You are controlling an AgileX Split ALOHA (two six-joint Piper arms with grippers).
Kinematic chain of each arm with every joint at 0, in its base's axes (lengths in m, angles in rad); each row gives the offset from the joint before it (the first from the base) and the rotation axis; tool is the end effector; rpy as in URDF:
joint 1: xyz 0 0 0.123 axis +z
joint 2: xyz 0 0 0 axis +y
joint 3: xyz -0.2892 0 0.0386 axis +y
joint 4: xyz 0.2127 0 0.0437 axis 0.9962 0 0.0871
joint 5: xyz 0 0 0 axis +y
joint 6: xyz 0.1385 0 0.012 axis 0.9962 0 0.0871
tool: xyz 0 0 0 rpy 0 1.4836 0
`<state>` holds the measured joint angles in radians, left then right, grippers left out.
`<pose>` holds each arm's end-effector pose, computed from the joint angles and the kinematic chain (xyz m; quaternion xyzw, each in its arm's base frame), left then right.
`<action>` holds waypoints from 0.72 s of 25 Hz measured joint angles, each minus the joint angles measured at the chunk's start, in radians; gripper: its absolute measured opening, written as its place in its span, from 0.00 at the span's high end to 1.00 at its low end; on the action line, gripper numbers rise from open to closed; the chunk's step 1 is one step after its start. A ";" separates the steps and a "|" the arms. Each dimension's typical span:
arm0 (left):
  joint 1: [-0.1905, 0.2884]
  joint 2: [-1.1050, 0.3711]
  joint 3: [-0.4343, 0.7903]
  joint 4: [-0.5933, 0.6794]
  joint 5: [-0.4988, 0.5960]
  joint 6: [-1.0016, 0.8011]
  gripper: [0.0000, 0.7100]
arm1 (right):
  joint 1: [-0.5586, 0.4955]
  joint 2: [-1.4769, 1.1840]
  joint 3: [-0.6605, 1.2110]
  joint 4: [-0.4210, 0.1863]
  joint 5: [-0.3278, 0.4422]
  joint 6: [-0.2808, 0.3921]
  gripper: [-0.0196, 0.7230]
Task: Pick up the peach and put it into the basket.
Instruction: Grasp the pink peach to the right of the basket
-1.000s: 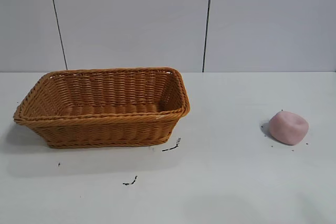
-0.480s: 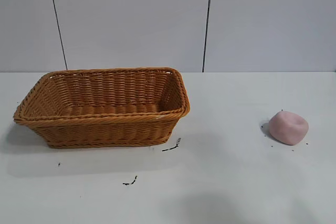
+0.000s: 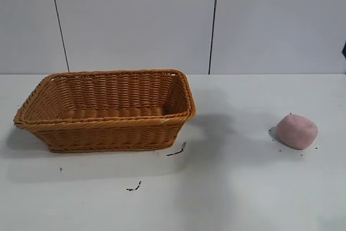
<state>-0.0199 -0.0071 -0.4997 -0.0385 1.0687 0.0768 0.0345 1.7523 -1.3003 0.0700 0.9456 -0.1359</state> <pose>-0.0013 -0.0047 0.2374 0.0421 0.8523 -0.0044 0.5213 0.3359 0.0195 0.2128 -0.0678 0.9887 0.0242 0.1311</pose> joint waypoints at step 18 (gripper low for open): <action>0.000 0.000 0.000 0.000 0.000 0.000 0.03 | 0.004 0.329 -0.009 -0.021 -0.231 0.045 0.05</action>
<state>-0.0199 -0.0071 -0.4997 -0.0385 1.0687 0.0768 0.0389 2.0816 -1.3097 0.0491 0.7145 -0.0910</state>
